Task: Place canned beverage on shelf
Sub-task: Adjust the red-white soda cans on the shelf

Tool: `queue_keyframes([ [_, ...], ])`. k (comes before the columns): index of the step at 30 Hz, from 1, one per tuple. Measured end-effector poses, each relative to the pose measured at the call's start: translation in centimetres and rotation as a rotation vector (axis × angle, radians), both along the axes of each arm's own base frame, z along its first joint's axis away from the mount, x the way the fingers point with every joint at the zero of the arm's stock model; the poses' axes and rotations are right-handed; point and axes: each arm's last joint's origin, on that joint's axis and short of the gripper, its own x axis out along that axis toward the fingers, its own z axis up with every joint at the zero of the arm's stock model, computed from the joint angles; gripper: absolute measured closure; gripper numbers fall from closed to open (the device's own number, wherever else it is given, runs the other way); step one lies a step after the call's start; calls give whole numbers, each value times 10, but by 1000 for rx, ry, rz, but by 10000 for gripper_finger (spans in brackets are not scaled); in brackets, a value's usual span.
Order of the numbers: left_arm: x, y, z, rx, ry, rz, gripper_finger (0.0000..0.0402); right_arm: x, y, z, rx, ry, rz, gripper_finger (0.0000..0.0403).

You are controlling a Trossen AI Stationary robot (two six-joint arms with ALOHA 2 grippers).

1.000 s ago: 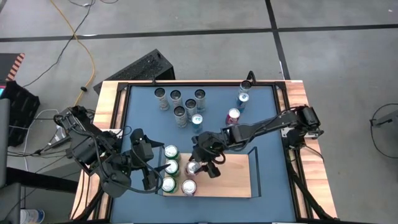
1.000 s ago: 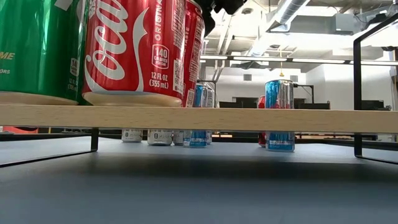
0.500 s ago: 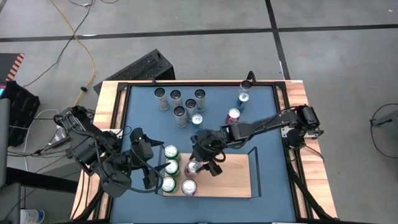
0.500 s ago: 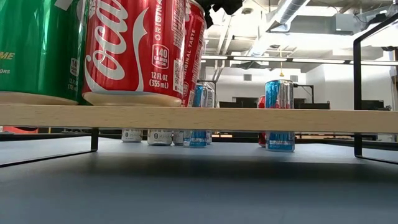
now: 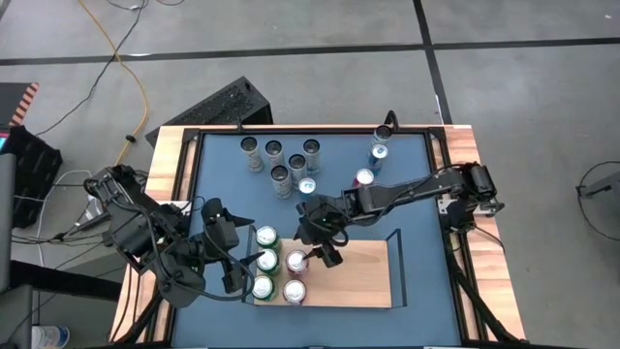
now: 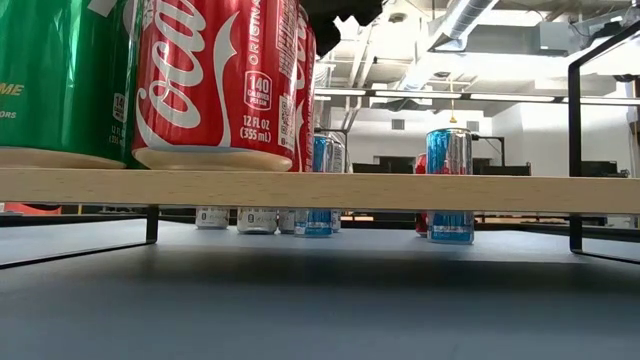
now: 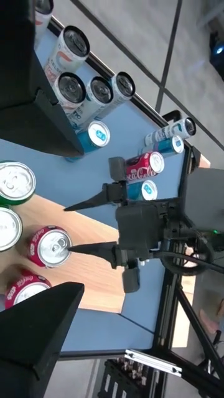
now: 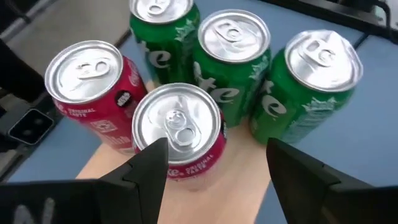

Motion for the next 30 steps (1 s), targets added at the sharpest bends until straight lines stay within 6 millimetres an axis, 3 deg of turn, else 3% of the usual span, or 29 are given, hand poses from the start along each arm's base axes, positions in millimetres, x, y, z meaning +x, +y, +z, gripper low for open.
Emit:
queue_keyframes([
  [4, 0, 0, 0, -2, -1, 3, 69, -16, 8, 27, -54, -16, -122, 149],
  [8, 0, 0, 0, 8, -12, 17, 69, -39, 26, 38, -86, 20, -274, 156],
  [12, 0, 1, 0, 37, -2, 8, 69, -51, 47, 27, -16, 47, -399, 167],
  [16, 0, 1, 0, 51, 3, 0, 69, -52, 63, 3, -26, 67, -513, 179],
  [24, 0, 1, 0, 65, 12, -9, 69, -41, 69, -25, -16, 111, -568, 195],
  [30, 0, 1, -1, 62, 17, -13, 69, -33, 71, -25, 53, 86, -540, 198],
])
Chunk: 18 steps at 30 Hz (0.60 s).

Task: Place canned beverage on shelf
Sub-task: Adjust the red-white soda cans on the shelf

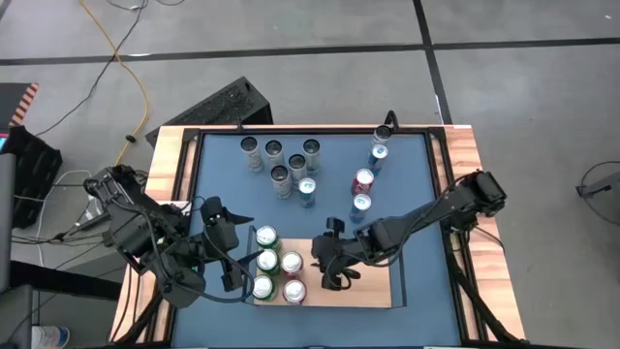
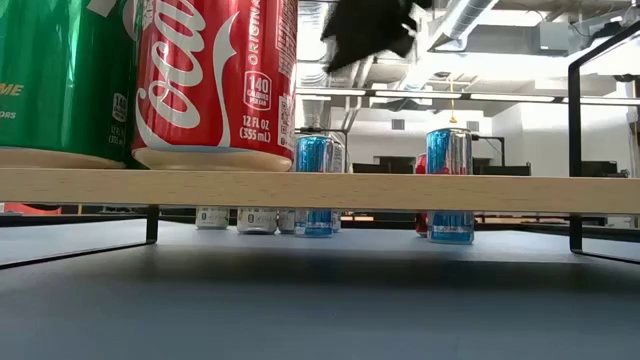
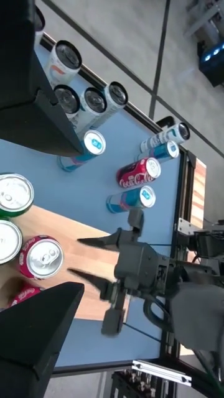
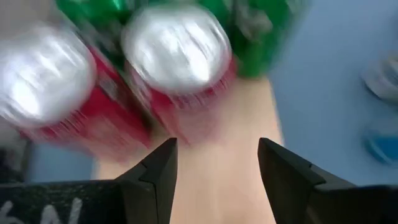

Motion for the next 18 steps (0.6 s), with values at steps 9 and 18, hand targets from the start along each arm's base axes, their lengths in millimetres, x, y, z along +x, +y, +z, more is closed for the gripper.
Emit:
queue_keyframes([
  [9, -1, 1, -1, 10, 11, -1, 69, -7, 0, 1, 1, 38, -6, 198],
  [18, -1, 1, -1, 12, 13, -1, 69, -32, 54, 1, 81, 30, 39, 198],
])
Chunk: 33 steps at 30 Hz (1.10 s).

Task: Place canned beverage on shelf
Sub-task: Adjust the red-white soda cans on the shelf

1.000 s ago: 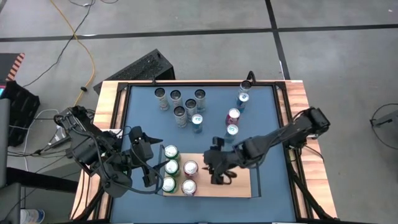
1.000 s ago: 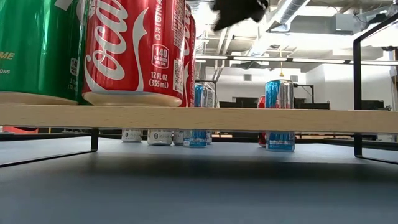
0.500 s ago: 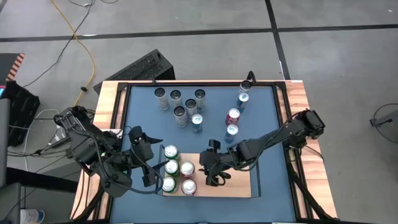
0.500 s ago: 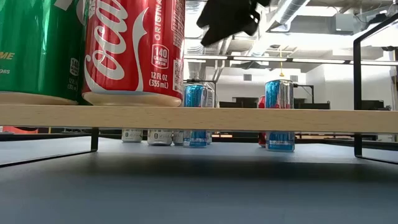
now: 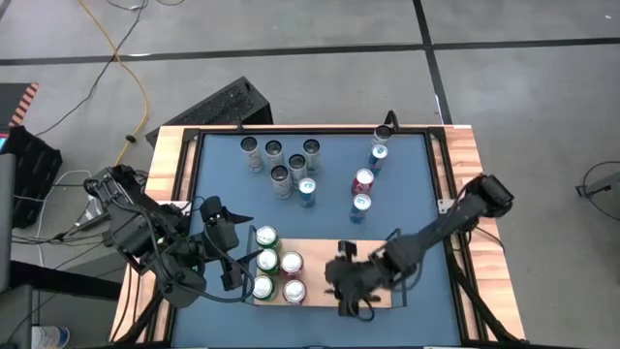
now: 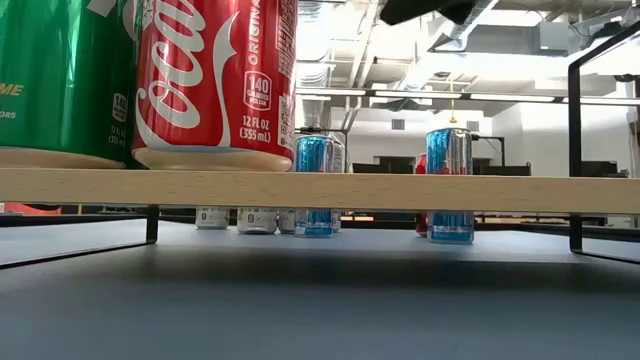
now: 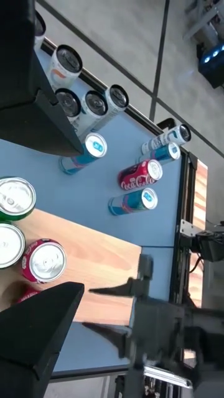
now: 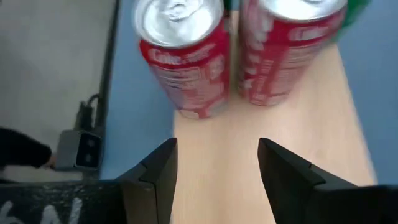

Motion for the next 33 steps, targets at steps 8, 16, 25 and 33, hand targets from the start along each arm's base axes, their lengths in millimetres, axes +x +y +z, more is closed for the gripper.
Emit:
queue_keyframes([
  [8, 0, 0, 0, 6, 5, -6, 69, 16, 18, -23, 41, -71, -53, 198],
  [16, 0, -1, -1, -2, 26, -33, 69, 19, 20, -24, 41, -98, -60, 198],
  [25, 0, -1, -1, 13, 33, -42, 69, 28, 8, -22, 27, -124, -56, 198],
  [33, -1, 0, -1, 24, 45, -42, 69, 34, -3, -22, 23, -125, -81, 198],
])
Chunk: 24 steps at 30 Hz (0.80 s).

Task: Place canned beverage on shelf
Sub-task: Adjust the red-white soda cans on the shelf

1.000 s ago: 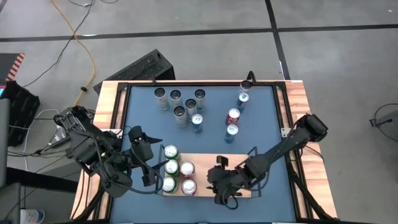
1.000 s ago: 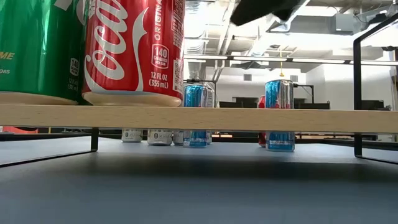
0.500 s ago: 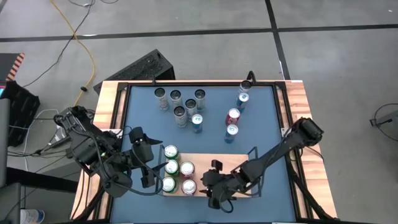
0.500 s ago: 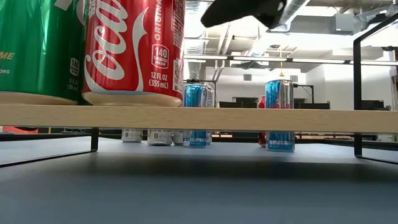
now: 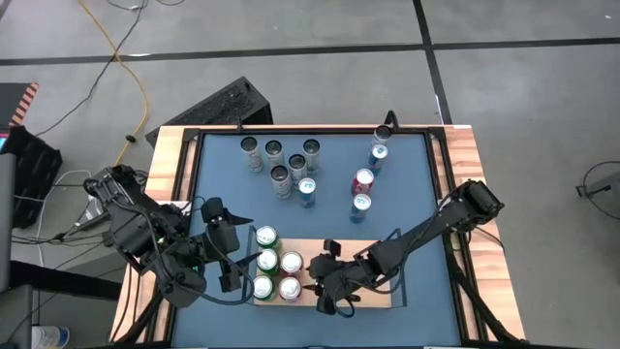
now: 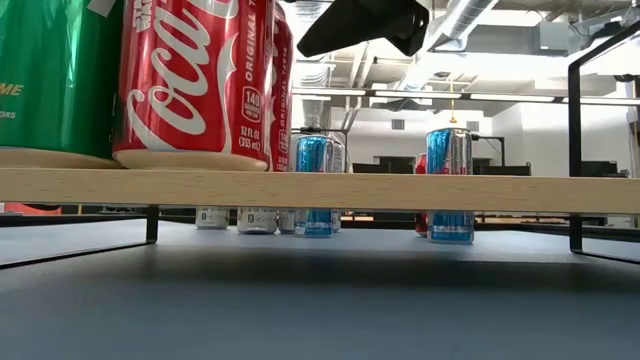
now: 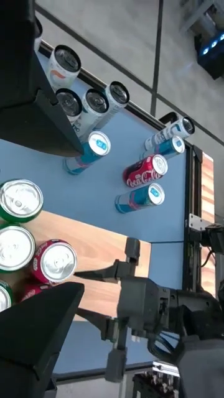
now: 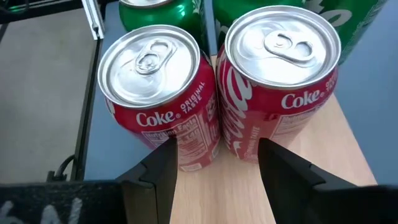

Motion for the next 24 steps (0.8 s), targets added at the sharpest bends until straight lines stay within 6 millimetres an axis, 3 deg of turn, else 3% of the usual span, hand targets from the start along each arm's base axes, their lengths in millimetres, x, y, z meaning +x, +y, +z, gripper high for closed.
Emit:
queue_keyframes([
  [14, -2, 2, 4, 4, -3, -25, 69, -7, 7, 4, 5, 2, 23, 198],
  [18, -10, 7, 19, -64, -45, -105, 69, -14, -12, 29, 11, -11, -10, 198],
  [24, -10, 22, 26, -63, -70, -86, 69, -37, -60, 70, -27, 16, -119, 198],
])
